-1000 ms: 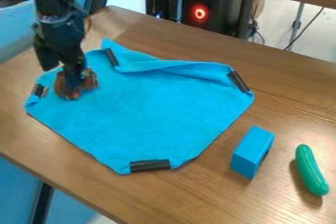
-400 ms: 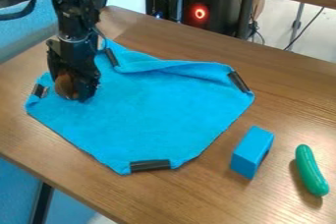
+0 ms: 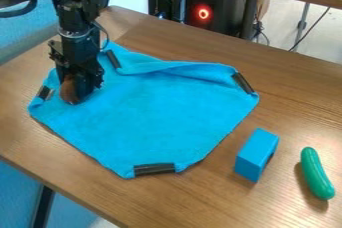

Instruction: Remove the brown figure on the left top edge from the cloth

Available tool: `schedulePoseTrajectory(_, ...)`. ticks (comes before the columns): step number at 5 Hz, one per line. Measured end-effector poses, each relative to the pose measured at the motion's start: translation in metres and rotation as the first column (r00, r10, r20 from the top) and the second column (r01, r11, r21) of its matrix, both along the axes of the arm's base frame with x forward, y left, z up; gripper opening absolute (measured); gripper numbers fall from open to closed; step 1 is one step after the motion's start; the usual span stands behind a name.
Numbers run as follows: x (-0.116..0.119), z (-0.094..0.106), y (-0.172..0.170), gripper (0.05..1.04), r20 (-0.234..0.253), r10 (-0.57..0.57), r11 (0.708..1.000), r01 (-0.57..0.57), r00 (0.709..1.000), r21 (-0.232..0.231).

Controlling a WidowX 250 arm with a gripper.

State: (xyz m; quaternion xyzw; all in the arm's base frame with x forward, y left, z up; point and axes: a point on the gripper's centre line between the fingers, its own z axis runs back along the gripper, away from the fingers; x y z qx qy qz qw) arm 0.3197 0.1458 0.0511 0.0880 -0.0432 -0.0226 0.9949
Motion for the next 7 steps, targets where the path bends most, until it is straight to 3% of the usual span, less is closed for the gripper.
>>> schedulePoseTrajectory(1, -0.002, 0.018, -0.012, 0.341, 0.008, -0.006, 1.0, 0.006, 1.0, -0.027)
schedulePoseTrajectory(2, 0.003, 0.051, -0.038, 0.327, 0.06, 0.016, 0.999, -0.018, 0.998, 0.034)
schedulePoseTrajectory(3, 0.005, 0.061, -0.084, 0.327, 0.089, 0.009, 0.986, -0.023, 0.996, 0.164)
schedulePoseTrajectory(4, 0.006, 0.055, -0.124, 0.327, 0.09, 0.008, 1.0, -0.011, 0.996, 0.025)
schedulePoseTrajectory(5, 0.013, 0.057, -0.173, 0.327, 0.101, 0.033, 0.998, -0.028, 0.994, -0.055)
schedulePoseTrajectory(7, 0.043, 0.053, -0.252, 0.327, 0.137, 0.065, 0.995, -0.054, 0.988, -0.082)
